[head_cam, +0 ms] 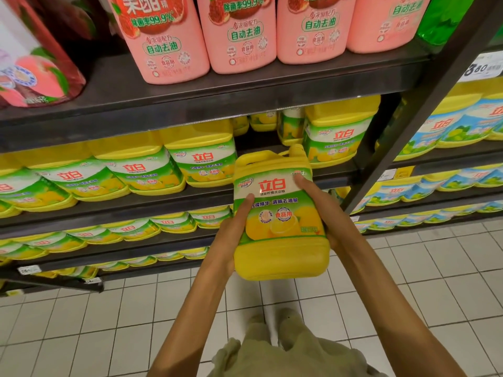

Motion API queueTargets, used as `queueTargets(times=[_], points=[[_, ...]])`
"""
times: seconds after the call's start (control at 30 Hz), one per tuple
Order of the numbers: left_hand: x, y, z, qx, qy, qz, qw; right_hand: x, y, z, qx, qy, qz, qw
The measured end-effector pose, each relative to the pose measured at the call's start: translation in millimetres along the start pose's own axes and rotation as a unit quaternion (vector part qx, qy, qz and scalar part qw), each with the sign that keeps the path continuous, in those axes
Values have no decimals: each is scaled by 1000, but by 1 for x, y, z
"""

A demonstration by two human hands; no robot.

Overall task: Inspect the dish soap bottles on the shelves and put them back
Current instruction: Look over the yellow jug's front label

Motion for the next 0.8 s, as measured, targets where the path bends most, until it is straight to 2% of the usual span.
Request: queueTargets(times=[0.2, 0.3, 0.47, 0.6, 0.8], points=[[-6, -8, -2, -62, -1, 27, 998, -5, 0, 12, 1, 22, -26, 999], [-9, -12, 3, -96, 27, 43, 994, -7, -5, 4, 45, -14, -15, 999], [-13, -4, 27, -90, 119, 49, 988, -14, -5, -23, 86, -101, 23, 991], [-23, 3, 40, -76, 151, 48, 984, -24, -5, -46, 150, -147, 49, 976], [-42, 10, 74, -134, 229, 31, 964, -39, -4, -70, 192, -190, 25, 962]])
Point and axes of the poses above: each hand's wrist, its own x-axis away from the middle knuckle, its own y-axis out of the palm, z = x × y, the point moved 10 cm from there along -x, towards the middle knuckle, and after that the axes turned 5 degrees about z, right-handed, at the moved point
